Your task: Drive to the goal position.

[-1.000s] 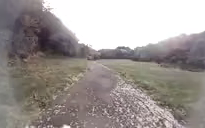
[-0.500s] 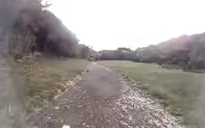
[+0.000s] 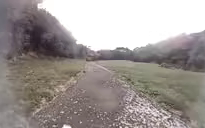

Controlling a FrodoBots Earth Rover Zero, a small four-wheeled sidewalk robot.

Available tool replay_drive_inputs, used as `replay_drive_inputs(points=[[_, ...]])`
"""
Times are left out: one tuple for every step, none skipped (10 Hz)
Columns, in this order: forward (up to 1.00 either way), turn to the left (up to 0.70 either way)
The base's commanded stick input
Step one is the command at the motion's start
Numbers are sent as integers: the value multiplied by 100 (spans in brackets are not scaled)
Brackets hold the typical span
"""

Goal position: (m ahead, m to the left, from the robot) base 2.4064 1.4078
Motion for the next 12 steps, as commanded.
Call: replay_drive_inputs(points=[[100,0],[100,0],[100,0],[100,0],[100,0],[100,0],[100,0],[100,0],[100,0],[100,0],[100,0],[100,0]])
